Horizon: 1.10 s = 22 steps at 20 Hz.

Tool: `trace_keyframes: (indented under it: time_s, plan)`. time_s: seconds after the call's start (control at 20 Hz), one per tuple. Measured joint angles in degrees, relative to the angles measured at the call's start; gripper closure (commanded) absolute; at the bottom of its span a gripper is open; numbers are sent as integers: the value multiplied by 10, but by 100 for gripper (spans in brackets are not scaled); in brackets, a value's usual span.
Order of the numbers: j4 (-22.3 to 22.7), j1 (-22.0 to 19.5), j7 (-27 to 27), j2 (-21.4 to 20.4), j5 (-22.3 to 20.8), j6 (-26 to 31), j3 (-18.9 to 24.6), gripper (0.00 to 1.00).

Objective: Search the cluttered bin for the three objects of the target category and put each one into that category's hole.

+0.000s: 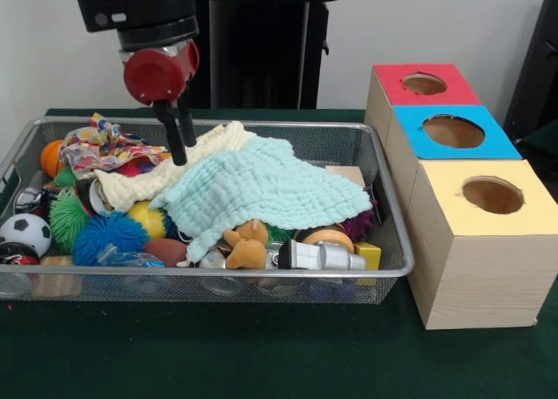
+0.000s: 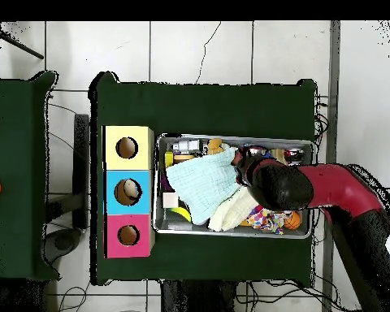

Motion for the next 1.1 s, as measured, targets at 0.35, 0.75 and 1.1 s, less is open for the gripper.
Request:
trace_keyframes:
  time_s: [0.35, 0.75, 1.1]
  plan:
    - [-37, -4, 0, 43, -18, 1, -5, 0]
    - [-77, -11, 0, 67, -19, 13, -5, 0]
    - [-93, -11, 0, 68, -21, 13, -5, 0]
